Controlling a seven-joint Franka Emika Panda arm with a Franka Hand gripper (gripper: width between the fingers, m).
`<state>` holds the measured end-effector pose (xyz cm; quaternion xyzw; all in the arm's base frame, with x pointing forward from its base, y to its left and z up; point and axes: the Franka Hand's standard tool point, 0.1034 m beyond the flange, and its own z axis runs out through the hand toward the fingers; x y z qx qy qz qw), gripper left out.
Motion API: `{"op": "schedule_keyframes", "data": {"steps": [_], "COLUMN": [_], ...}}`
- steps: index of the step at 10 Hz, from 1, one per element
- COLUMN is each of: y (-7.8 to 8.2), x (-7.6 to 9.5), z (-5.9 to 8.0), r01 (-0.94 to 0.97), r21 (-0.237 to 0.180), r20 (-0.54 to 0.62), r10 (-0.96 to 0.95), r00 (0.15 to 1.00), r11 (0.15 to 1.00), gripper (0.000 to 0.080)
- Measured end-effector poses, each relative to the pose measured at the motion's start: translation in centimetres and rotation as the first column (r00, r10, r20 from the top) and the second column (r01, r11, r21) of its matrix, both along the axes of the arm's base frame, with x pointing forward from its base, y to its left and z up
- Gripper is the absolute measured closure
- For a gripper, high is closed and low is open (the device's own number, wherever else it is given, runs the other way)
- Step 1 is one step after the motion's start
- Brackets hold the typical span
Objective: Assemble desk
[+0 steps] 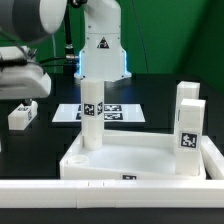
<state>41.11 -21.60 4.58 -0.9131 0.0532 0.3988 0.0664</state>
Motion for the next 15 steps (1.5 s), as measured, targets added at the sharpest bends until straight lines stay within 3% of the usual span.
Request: {"op": "schedule_keyframes", "data": {"steps": [4, 6, 8, 9, 15], "y": [-0.5, 0.2, 1.1, 1.0, 0.7], "x": [0.4, -0.5, -2.0, -1.9, -2.0], "z": [-0.6, -1.6, -2.8, -3.4, -3.4], "r01": [0.008, 0.036, 0.061, 0.055, 0.058], "r21": [-0.010, -0.018, 0.014, 0.009, 0.006], "r20": [-0.031, -0.071, -0.155, -0.149, -0.144], "r10": [-0.009, -0.037, -0.058, -0.053, -0.057], "r00": [0.999, 0.997, 0.986, 0.988, 0.988], "r11": [1.000, 0.999, 0.998, 0.998, 0.998], "gripper": [0.0150, 0.0150, 0.0150, 0.0150, 0.0162]}}
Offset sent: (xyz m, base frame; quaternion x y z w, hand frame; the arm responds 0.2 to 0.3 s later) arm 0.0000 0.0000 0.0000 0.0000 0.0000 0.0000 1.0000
